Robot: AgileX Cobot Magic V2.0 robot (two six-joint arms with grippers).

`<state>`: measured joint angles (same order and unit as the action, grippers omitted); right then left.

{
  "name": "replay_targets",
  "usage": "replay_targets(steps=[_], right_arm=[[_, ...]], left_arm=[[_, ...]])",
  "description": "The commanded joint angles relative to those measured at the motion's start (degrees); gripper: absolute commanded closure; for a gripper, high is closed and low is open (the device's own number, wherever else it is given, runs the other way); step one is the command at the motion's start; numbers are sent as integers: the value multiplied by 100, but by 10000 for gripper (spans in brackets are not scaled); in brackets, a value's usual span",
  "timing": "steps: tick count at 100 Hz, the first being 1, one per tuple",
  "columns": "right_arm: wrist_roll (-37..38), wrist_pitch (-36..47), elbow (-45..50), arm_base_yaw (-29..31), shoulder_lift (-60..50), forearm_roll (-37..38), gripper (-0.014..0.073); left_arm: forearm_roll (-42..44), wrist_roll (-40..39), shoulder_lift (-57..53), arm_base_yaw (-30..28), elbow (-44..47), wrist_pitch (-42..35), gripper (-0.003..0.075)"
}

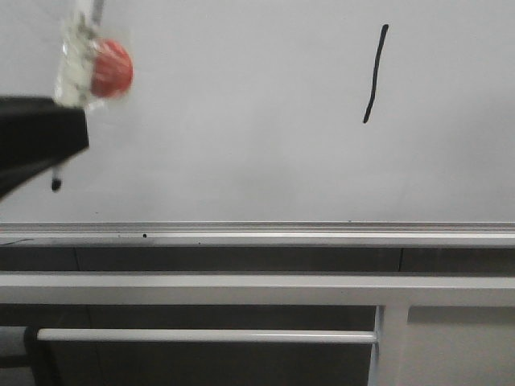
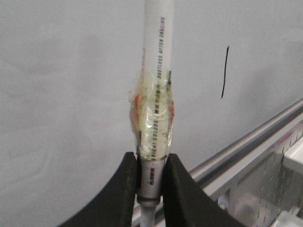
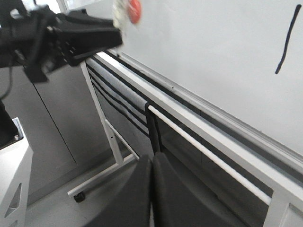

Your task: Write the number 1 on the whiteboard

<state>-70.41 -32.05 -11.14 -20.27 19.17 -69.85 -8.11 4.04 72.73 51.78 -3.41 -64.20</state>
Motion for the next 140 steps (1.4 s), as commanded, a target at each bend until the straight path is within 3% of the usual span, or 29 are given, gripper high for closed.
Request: replay_targets(steps=[1,18,49,140], right_arm=[[-22,140,-147,-8,34,-223,655],[-22,151,-147,-8,34,-223,655],[-22,235,-147,-8,34,-223,655],[-22,235,-147,-8,34,-254,655]], left_arm=[[-65,-56,466,-15,-163,-1507,741],[-114,-295,881,137,-178,-1507,741],[-369,-263,339,171,-178,-1507,741],[-1261,-279,370,171,-755,-1507,741]])
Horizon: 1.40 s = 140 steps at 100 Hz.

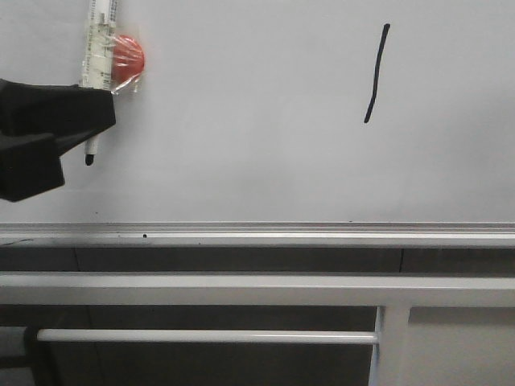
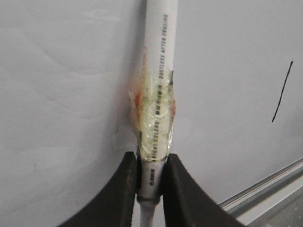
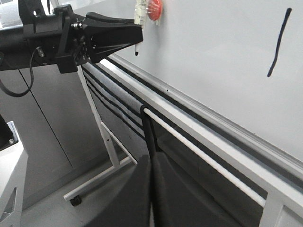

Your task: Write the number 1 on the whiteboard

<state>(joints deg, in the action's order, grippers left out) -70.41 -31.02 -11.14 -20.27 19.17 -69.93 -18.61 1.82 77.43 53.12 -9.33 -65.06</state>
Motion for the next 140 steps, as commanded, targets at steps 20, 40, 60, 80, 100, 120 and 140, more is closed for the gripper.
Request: replay_targets(steps=[20,40,60,80,100,120,140], right_arm=[[-22,133,-147,-8,34,-258,655],[-22,100,-147,-8,34,-258,655],[-22,100,-147,-8,34,-258,655],[-22,100,-147,-8,34,-258,655],[-22,121,-147,-8,34,-258,655],[-22,121,-147,-8,53,-267,655],[-22,121,-147,-8,53,-267,655]], left_arm=[[-340,-182,140,38,-174,-1422,741],[-337,-641,581,38,-377,-1422,741],[-306,-641,602,38,-525,-1422,741],[-100,-664,564,38,-420,-1422,741],[10,-846,144,38,-183,-1422,741],[-93,-865,1,38,-2,-1195,741],[-189,-1180,1,38,-36,-941,741]])
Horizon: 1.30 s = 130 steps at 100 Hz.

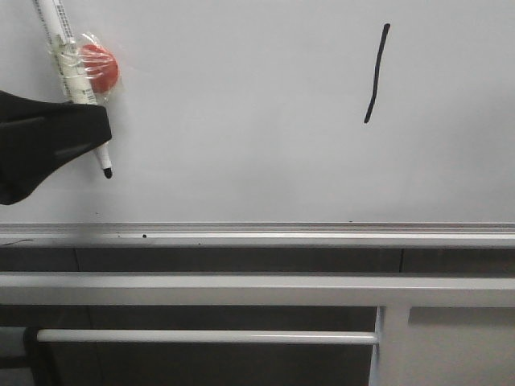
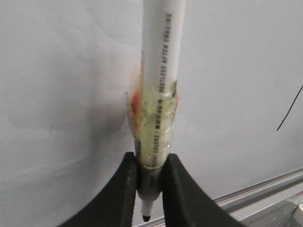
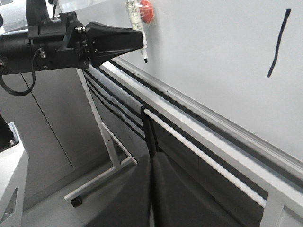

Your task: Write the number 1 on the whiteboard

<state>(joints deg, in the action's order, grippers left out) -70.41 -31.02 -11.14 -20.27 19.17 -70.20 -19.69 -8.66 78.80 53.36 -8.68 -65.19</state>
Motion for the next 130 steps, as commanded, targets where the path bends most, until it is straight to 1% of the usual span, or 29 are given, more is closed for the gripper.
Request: replay_targets(steps=[1,11,59,71,95,113,120,125,130], right_arm=[[-22,121,-147,-8,53,-239,655],[-22,121,-147,-8,53,-243,655],[-22,77,-147,-8,53,-253,655],[-22,77,-147,-8,53,-255,655],[-22,77,-147,-8,53,-255,655],[-22,77,-147,-8,53,-265,655],[-22,77,-147,-8,53,-265,655],[-22,77,-147,-8,53,-265,655],[-22,77,-147,-8,53,-265,655]], left_arm=[[-96,-151,-135,14,-101,-911,741],[-169,-543,-135,14,-101,-768,741],[-190,-543,-135,-12,-101,-778,741],[-307,-566,-135,-12,-101,-778,741],[-323,-579,-135,-12,-101,-1046,740],[-299,-579,-135,-12,-101,-1075,737],[-270,-579,-135,-12,-101,-1075,715],[-270,-579,-135,-12,-101,-1075,682],[-270,-579,-135,-12,-101,-1075,632]])
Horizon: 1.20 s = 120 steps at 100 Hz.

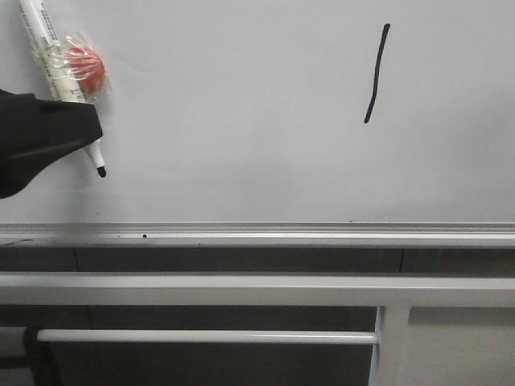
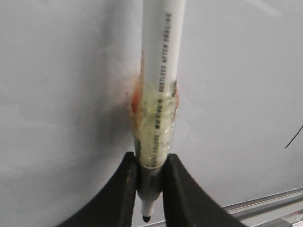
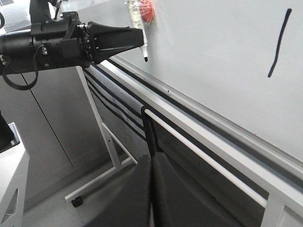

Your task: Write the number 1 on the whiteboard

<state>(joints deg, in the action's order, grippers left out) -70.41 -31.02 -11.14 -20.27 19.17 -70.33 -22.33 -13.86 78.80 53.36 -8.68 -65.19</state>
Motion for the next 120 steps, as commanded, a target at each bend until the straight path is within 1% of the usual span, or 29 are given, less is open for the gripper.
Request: replay_targets(steps=[1,7,15,32,59,65,75,83,95,102,107,114,120], right_arm=[[-22,77,-147,-8,53,-252,655],[-22,77,-147,-8,53,-255,655],[-22,77,-147,-8,53,-255,655],[-22,77,-147,-8,53,-255,655],[-22,77,-147,-8,53,-255,655],[-22,77,-147,-8,53,-255,655],[-22,77,-147,-8,53,-255,655],[-22,77,-147,-8,53,-255,655],[-22,77,-147,-8,53,-255,655],[-22,77,-147,-8,53,-255,655],[-22,77,-147,-8,53,-255,655],[-22,77,-147,-8,53,-255,655],[-22,77,-147,-8,53,-255,655]], left_arm=[[-7,-59,-135,-12,-101,-1075,625],[-7,-59,-135,-12,-101,-1084,563],[-7,-59,-135,-12,-101,-1098,509],[60,-59,-135,-12,-101,-1174,481],[109,-59,-135,-12,-48,-1216,357],[121,-69,-135,-12,51,-1292,349],[145,-384,-149,-12,309,-1408,349],[372,-605,-220,-12,478,-1408,349],[771,-592,-425,-12,559,-1408,352],[827,-592,-585,-12,629,-1408,367],[827,-592,-705,-12,706,-1408,413],[871,-491,-895,-12,847,-1408,528],[987,-309,-1079,-12,942,-1393,673]])
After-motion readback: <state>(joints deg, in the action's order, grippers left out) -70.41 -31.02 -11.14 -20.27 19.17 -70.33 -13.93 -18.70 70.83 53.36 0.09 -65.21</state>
